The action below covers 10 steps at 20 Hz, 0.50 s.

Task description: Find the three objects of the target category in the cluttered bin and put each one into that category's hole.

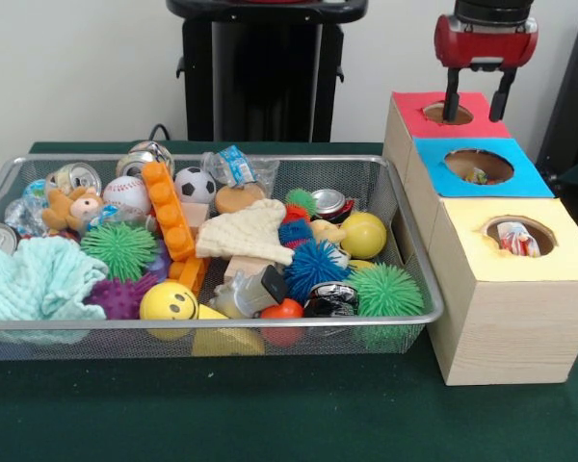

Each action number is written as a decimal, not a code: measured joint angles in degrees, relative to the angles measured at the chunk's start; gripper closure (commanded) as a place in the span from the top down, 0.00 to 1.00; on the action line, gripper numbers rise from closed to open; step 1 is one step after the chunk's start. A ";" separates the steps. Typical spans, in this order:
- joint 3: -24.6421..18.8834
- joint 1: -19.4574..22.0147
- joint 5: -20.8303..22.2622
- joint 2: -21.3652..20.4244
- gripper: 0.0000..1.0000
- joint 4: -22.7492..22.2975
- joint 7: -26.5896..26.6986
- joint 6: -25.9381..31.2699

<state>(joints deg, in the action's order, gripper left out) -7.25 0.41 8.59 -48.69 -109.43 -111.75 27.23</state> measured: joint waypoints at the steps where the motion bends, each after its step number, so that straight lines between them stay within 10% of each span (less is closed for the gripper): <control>1: -0.10 0.45 -0.33 0.61 1.00 0.71 0.00 0.00; 10: -0.12 0.60 -1.40 3.10 1.00 3.68 0.00 0.01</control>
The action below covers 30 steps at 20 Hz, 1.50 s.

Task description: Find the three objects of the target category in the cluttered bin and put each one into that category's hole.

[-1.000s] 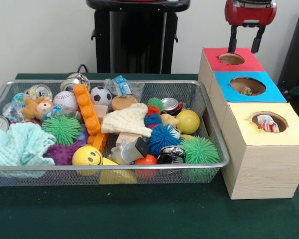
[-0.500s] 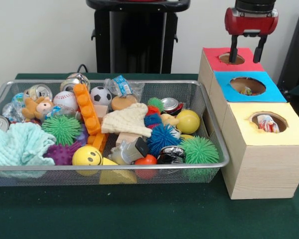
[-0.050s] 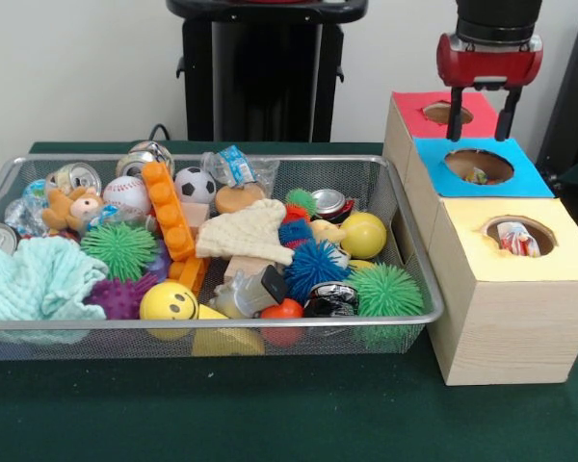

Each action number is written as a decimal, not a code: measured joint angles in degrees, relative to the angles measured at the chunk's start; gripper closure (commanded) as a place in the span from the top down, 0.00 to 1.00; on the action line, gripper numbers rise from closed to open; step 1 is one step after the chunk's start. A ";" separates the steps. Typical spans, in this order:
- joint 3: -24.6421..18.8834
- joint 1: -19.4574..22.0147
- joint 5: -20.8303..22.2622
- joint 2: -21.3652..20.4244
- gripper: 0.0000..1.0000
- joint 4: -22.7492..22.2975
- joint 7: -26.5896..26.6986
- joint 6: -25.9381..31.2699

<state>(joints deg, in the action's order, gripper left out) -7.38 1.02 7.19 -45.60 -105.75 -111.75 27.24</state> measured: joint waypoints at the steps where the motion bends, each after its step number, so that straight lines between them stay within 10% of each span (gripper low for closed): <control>1: 0.00 0.00 -0.07 0.20 1.00 0.26 0.00 0.00; 30: 4.11 -7.38 -1.31 4.28 1.00 0.81 0.00 -11.36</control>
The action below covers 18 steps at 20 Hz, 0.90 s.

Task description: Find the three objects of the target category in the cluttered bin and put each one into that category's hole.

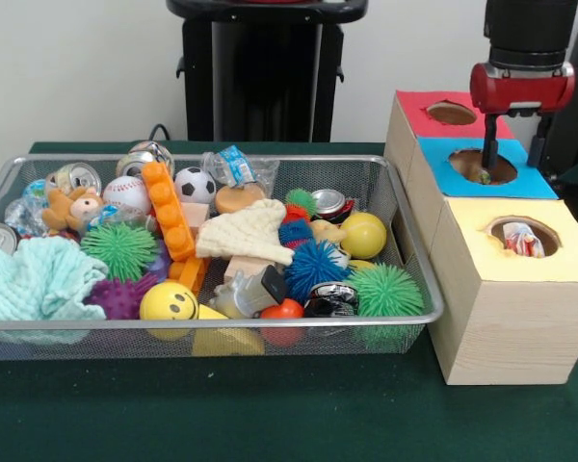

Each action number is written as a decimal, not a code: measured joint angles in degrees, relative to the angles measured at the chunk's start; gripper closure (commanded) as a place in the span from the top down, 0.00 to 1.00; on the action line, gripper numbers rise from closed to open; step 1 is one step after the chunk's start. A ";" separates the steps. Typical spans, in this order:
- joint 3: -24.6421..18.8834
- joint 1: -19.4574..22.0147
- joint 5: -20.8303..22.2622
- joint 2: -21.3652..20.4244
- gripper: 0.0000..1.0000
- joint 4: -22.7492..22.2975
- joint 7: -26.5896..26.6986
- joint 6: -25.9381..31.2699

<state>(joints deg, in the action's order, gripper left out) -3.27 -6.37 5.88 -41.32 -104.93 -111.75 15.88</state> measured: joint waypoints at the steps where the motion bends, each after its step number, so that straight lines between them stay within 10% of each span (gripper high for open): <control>1: -0.02 0.04 -0.05 -0.06 1.00 -0.35 0.00 -0.76; 18: -5.48 5.75 -0.12 -0.56 1.00 -3.99 0.00 -4.70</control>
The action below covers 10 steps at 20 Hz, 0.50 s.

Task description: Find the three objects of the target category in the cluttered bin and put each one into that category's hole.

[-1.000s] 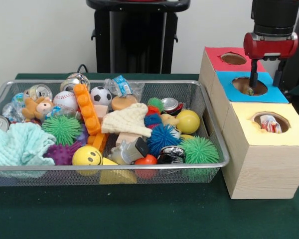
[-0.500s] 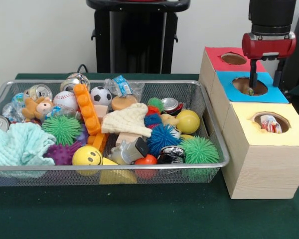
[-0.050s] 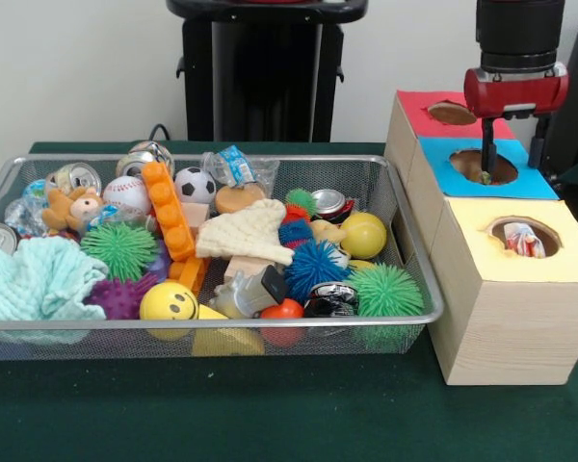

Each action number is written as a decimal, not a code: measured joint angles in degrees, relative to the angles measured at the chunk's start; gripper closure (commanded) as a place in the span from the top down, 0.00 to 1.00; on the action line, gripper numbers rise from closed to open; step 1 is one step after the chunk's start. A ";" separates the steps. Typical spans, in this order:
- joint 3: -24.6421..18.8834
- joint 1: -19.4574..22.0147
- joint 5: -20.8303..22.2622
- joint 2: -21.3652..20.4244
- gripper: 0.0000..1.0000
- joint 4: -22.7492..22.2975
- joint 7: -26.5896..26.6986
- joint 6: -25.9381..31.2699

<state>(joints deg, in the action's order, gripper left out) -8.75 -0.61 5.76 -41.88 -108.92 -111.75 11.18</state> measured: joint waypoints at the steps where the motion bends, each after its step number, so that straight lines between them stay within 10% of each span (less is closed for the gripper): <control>1: -0.36 0.35 0.00 0.00 1.00 -0.11 0.00 0.01; 10: -7.12 7.30 1.45 0.24 1.00 -2.26 0.00 -0.04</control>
<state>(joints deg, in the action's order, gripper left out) -15.87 6.68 7.21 -41.64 -111.18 -111.75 11.13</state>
